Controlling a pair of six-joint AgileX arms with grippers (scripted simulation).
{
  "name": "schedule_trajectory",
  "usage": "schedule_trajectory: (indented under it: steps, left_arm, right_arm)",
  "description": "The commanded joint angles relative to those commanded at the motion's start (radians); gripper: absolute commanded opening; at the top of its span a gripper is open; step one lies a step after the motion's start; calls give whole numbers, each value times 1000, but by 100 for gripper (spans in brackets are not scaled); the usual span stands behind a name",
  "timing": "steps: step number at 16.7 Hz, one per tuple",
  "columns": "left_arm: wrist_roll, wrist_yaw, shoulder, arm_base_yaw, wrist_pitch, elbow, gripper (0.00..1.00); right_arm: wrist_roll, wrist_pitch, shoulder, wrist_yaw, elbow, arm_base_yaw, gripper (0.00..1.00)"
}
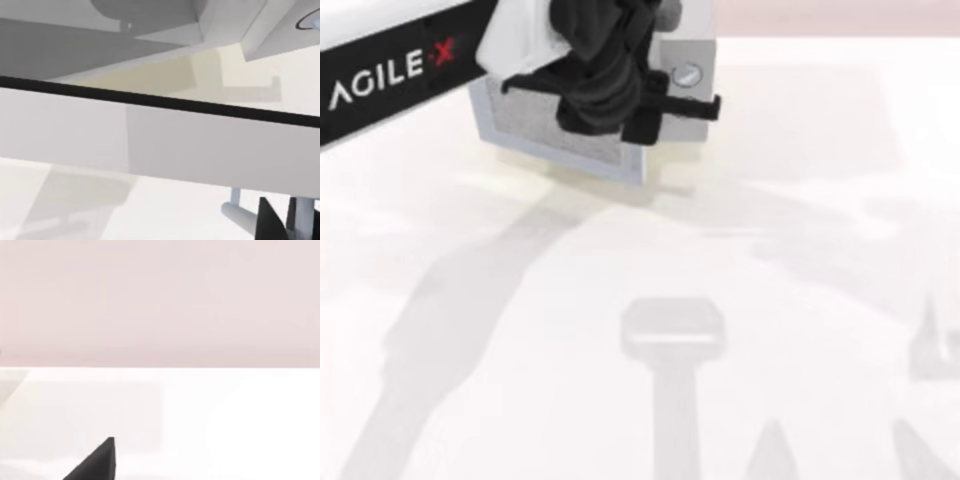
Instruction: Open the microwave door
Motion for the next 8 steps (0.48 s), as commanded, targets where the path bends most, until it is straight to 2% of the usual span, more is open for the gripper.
schedule_trajectory:
  steps: [5, 8]
  left_arm:
    - [86, 40, -63, 23, 37, -93, 0]
    - [88, 42, -65, 24, 38, -96, 0]
  right_arm:
    - [0, 0, 0, 0, 0, 0, 100]
    - [0, 0, 0, 0, 0, 0, 100]
